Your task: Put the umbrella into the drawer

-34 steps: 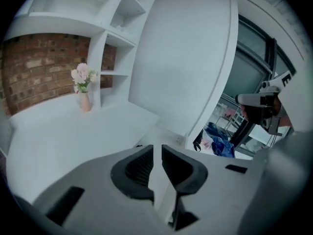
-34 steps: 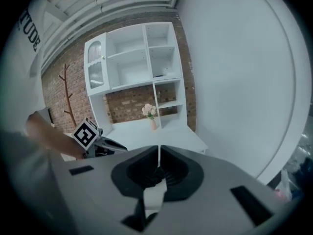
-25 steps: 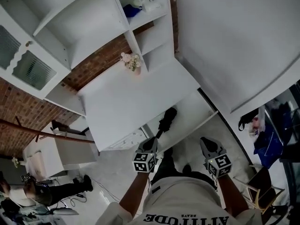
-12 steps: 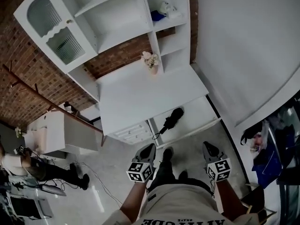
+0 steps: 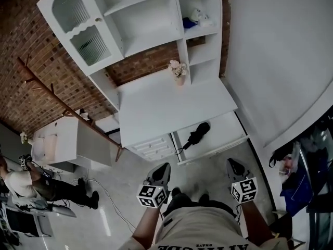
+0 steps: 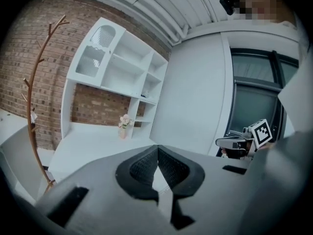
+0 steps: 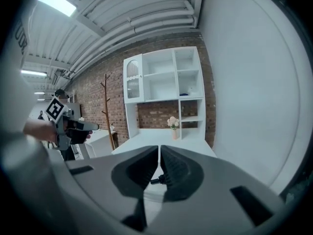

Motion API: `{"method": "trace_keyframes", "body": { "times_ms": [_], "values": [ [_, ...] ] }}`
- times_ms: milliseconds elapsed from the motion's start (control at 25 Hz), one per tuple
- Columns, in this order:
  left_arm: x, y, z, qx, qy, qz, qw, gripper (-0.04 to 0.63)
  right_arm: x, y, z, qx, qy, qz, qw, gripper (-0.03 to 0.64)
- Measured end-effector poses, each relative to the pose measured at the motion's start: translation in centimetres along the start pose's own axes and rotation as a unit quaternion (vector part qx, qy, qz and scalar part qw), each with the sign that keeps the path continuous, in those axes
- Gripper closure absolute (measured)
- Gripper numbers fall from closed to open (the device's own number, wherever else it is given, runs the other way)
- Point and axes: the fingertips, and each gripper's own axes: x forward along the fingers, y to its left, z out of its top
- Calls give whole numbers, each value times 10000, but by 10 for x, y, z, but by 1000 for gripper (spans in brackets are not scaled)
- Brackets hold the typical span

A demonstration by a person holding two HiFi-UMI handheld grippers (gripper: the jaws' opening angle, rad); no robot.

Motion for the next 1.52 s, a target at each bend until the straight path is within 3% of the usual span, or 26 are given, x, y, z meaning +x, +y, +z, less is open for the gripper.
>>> {"method": "trace_keyframes", "body": {
  "times_ms": [440, 640, 1520],
  "values": [
    [-30, 29, 59, 635, -437, -572, 9954, 569, -9, 33, 50, -106, -599, -583, 9964, 584],
    [-29, 54, 79, 913, -646, -600, 9919, 570, -10, 37, 63, -61, -751, -811, 9939, 586],
    [-33, 63, 85, 747, -671, -636, 9929, 569, -27, 43, 85, -73, -1001, -878, 9911, 586]
  ]
}}
